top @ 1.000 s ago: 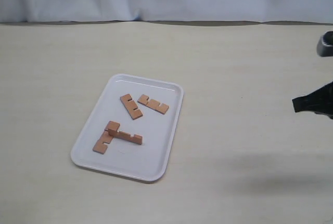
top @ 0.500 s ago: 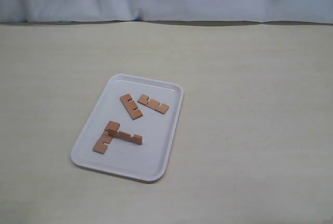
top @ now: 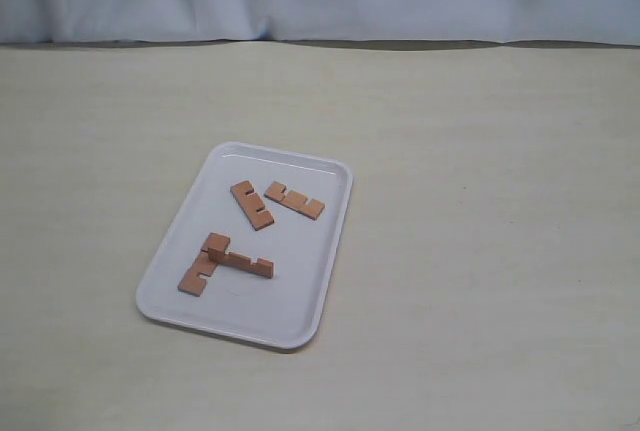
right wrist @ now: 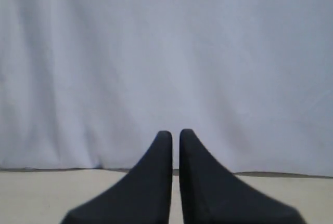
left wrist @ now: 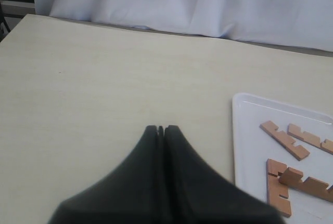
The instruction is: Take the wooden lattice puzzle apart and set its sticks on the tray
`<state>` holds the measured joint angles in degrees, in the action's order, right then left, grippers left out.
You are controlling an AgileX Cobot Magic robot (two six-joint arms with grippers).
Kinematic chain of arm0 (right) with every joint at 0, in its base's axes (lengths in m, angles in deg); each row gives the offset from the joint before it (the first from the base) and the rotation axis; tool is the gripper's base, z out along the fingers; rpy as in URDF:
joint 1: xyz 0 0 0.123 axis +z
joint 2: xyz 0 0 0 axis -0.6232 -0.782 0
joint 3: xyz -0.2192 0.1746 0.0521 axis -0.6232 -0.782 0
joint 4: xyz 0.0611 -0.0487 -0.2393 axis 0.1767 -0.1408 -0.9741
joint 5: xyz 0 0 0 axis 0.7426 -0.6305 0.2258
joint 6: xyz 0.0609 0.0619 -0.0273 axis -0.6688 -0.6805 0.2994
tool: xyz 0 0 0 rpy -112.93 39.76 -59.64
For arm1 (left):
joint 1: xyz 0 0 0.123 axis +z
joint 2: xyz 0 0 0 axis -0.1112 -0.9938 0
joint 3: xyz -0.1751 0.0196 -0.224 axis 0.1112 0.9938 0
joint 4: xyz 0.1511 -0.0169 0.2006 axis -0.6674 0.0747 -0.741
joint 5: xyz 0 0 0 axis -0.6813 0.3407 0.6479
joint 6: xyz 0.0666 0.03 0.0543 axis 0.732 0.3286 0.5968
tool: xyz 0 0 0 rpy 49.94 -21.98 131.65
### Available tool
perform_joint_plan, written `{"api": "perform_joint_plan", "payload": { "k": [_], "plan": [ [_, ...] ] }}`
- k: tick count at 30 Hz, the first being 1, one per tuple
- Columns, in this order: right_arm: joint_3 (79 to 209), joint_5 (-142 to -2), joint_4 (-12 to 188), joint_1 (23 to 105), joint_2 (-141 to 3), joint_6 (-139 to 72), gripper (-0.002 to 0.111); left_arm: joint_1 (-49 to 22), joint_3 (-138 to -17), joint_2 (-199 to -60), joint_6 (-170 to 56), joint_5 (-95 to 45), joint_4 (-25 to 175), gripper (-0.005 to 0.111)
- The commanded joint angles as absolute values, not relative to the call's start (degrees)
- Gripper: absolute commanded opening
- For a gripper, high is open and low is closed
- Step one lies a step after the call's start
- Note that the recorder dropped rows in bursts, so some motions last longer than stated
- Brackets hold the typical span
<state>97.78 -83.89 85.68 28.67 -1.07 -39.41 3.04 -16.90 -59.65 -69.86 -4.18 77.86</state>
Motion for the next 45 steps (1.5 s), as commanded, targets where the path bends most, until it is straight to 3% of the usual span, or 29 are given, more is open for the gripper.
{"api": "perform_joint_plan", "payload": {
  "k": [1,13,22,45],
  "plan": [
    [97.55,-84.20,86.09,33.30,2.74,-37.98,0.005,3.09,-16.77,-59.59,-70.10,-4.73,78.32,0.000],
    [98.04,-82.65,95.94,34.07,2.74,-36.20,0.005,3.09,-16.77,-59.59,-70.10,-4.73,78.22,0.000],
    [79.35,-75.48,93.33,34.07,2.74,-35.51,0.005,3.09,-16.77,-59.59,-70.10,-4.73,78.22,0.000],
    [79.20,-84.34,93.78,34.07,2.74,-35.92,0.005,3.09,-16.77,-59.59,-70.10,-4.73,78.22,0.000]
  ]
}}
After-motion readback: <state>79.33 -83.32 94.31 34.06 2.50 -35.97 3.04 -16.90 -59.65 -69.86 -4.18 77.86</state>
